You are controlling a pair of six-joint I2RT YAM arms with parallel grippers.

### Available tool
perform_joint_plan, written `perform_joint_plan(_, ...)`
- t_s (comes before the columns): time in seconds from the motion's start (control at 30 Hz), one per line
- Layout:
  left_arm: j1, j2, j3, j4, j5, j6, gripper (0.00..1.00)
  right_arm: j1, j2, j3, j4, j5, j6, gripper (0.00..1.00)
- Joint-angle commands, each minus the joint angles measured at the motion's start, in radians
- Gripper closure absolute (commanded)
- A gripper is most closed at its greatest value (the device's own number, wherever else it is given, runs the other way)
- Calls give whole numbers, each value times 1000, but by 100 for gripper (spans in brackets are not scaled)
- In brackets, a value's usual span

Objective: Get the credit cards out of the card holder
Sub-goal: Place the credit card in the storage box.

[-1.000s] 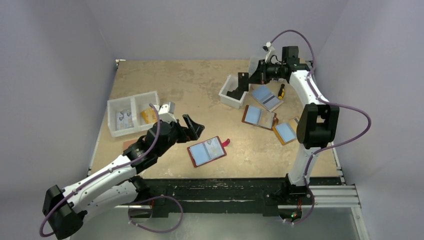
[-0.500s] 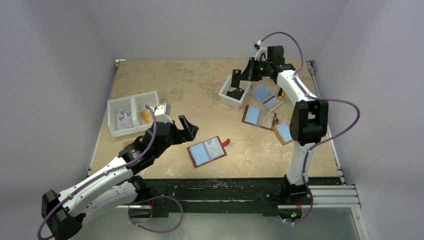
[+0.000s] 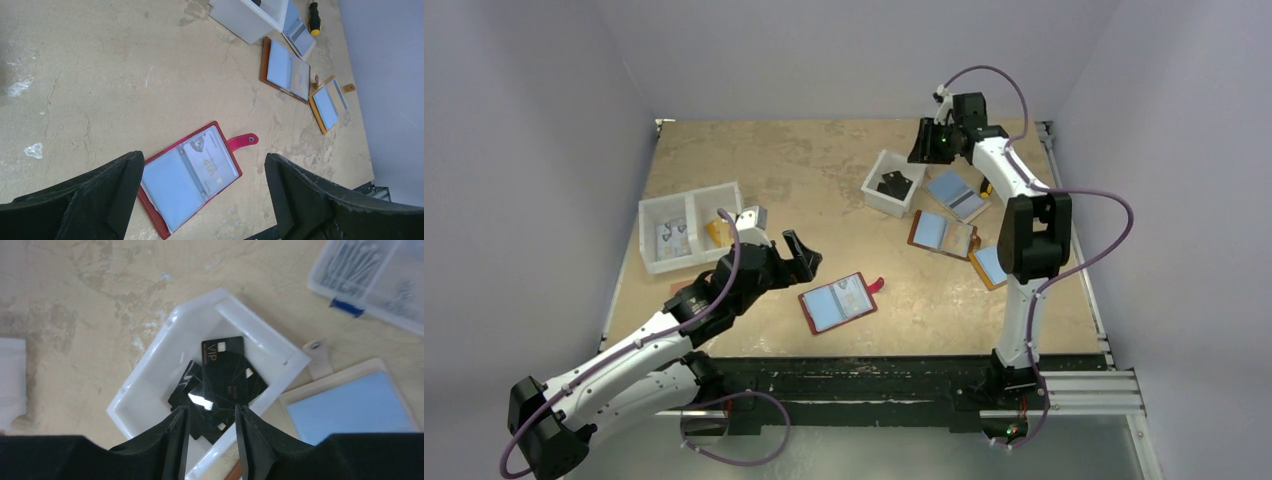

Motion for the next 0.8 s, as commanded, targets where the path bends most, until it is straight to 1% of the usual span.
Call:
perform_joint_plan(0.0,6,-23,15,30,0,3,1,-26,-89,70,-14,80,-76,55)
perform_joint_plan(0.07,6,-31,8,32,3,1,1,-26,-132,55,-15,13,-106,55)
perform_joint_plan(0.1,6,-33,4,34,6,0,1,-27,-153,45,-22,-59,-141,55)
perform_joint_plan(0.13,6,-33,0,38,16,0,1,-26,-174,33,-45,-204,-186,55)
perform_joint_plan(0.17,6,-31,-3,45,26,0,1,-26,-194,23,-83,-326,-311,56)
perform_joint_plan(0.23,8,-25,-8,54,54,2,1,-26,-238,-22,-165,-509,-455,57)
perform_joint_plan(0.27,8,-22,-10,57,67,-1,1,-25,-264,-58,-200,-564,-516,57)
perform_joint_plan(0.37,8,-21,-26,65,102,-12,1,-26,-343,-184,-283,-650,-680,56)
perform_joint_plan(0.43,8,-26,-39,71,119,-22,1,-27,-402,-263,-341,-656,-781,56)
perform_joint_plan(0.57,9,-29,-58,78,153,-49,1,-27,-538,-428,-358,-702,-913,55)
perform_joint_plan(0.67,9,-25,-79,89,173,-67,1,-26,-657,-548,-315,-735,-960,48)
perform_joint_plan(0.73,9,-24,-92,95,179,-87,1,-25,-714,-622,-279,-752,-987,40)
perform_joint_plan(0.77,9,-24,-96,96,178,-91,1,-27,-733,-649,-294,-781,-1035,36)
